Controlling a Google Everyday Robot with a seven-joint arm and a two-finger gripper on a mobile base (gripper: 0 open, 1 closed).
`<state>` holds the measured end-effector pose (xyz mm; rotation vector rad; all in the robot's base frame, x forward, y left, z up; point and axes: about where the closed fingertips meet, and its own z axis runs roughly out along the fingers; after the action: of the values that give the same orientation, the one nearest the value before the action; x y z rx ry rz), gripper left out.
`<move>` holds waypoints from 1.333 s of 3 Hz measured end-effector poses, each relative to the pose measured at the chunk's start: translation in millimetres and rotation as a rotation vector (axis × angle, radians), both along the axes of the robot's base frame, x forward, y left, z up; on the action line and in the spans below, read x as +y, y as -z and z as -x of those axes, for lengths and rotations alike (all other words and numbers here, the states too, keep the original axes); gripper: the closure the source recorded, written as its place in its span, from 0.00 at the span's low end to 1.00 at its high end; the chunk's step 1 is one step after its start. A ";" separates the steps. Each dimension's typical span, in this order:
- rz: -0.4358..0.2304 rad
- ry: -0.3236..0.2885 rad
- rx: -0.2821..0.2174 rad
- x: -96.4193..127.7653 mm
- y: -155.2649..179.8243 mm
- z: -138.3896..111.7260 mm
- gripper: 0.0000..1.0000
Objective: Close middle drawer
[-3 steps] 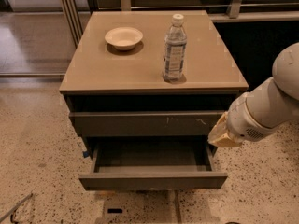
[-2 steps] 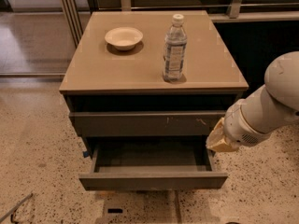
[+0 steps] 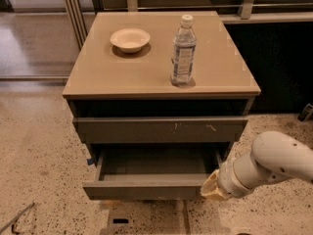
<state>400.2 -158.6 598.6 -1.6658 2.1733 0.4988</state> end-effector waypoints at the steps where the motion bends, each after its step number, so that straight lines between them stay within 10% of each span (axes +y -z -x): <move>1: -0.081 0.018 0.075 7.4 76.9 6.6 1.00; 2: -0.137 0.017 0.149 16.2 136.1 17.7 1.00; 4: -0.150 0.040 0.082 8.2 161.1 10.7 1.00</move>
Offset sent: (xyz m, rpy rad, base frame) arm -0.0196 0.0179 -0.1801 0.1750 0.1900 -0.0219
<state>389.5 -150.4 437.5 -1.5450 2.1635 0.7122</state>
